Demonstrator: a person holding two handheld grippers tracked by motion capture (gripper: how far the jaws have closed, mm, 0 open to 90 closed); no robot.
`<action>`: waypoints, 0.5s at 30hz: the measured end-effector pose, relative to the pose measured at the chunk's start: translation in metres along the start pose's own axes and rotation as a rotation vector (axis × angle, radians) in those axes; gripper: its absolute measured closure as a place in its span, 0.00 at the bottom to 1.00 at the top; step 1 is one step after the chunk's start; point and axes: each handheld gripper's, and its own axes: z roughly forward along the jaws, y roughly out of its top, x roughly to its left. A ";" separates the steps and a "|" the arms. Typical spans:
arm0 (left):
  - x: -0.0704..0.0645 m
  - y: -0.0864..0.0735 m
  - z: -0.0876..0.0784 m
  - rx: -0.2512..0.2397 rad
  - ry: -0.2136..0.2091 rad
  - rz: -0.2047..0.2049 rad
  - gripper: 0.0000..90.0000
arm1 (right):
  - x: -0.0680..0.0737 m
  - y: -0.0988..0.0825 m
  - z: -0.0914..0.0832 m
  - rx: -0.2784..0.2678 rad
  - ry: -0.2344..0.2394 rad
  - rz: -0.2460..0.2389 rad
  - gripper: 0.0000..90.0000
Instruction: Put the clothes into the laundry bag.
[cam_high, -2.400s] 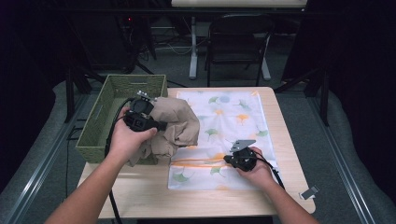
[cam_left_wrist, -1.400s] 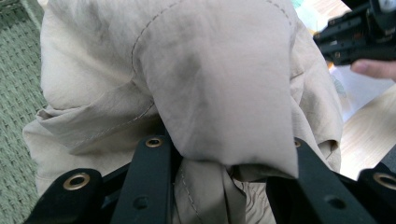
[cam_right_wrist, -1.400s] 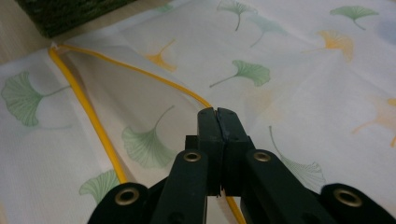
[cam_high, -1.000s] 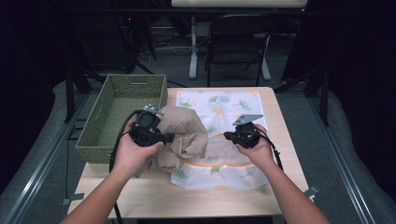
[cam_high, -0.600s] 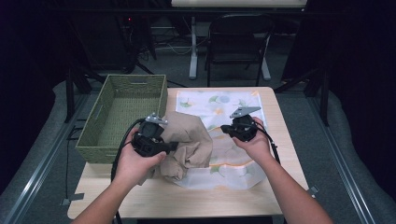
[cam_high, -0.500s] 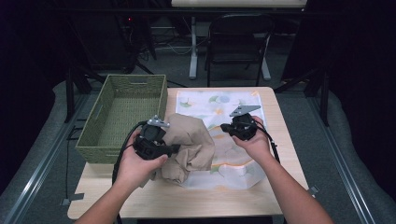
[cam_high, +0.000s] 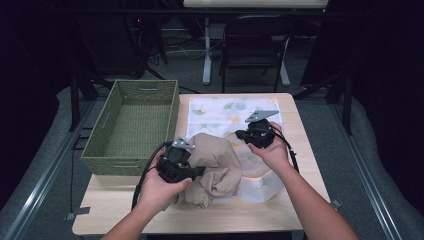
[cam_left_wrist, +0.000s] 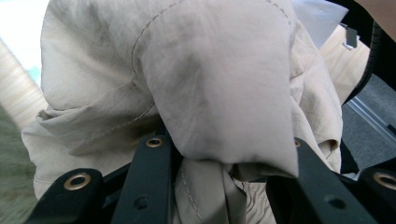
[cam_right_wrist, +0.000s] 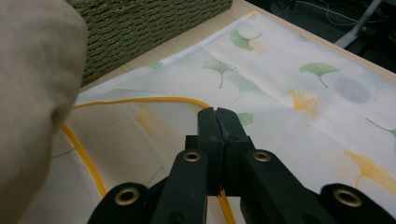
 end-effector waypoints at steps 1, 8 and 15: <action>-0.001 0.000 0.002 0.002 -0.001 0.002 0.78 | 0.000 0.000 0.000 -0.003 0.001 0.001 1.00; -0.008 0.004 0.017 0.003 -0.029 0.011 0.78 | 0.000 0.006 -0.003 -0.009 0.014 -0.007 1.00; -0.012 0.009 0.035 0.009 -0.051 0.016 0.78 | 0.004 0.011 -0.005 -0.015 0.011 -0.015 1.00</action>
